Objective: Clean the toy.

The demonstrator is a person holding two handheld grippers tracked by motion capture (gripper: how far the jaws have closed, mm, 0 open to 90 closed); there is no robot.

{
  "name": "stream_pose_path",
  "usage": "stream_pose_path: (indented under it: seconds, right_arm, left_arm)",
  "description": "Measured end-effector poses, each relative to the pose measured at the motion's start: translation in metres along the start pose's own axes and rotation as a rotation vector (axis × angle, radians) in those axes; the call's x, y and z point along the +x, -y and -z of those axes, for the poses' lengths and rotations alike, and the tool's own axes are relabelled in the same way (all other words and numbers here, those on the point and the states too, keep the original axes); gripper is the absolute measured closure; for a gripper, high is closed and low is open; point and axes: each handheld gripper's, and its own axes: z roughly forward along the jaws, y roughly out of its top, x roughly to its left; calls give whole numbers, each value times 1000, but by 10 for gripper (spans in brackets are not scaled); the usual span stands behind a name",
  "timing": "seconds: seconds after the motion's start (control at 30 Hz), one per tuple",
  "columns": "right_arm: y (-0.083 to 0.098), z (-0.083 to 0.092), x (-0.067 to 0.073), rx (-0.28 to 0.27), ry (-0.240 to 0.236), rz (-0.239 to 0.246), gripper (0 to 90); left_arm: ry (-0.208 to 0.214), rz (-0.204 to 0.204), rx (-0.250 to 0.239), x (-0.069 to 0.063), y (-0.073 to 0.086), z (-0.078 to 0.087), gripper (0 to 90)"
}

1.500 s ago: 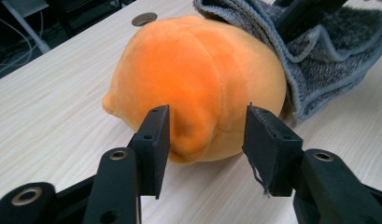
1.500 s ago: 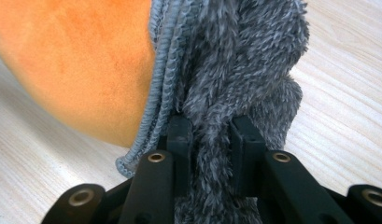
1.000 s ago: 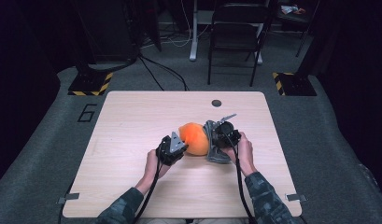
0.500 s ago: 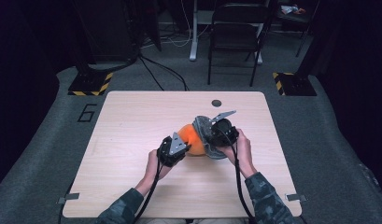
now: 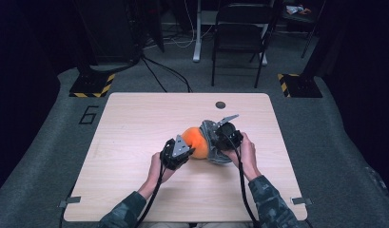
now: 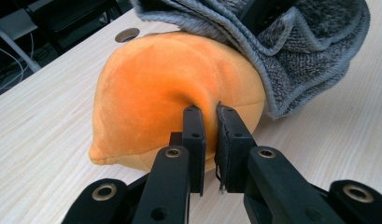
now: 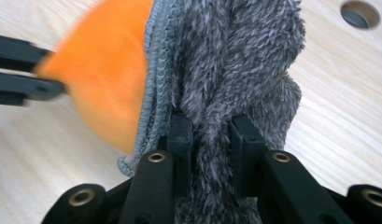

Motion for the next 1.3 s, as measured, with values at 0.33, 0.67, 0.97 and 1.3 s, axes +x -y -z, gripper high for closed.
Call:
stream_pose_path:
  seconds: [0.33,0.67,0.97,1.3]
  right_arm:
    - [19,-28,-25,99,48,-85,730]
    - [19,-26,-31,108,56,-92,729]
    - [-3,14,-5,-31,-14,-19,729]
    - [-6,8,13,-27,-24,47,729]
  left_arm:
    - [-3,9,-3,2,1,0,826]
    - [-1,21,-13,3,2,0,825]
    - [8,10,-11,2,1,-1,825]
    - [11,8,-4,1,2,-1,824]
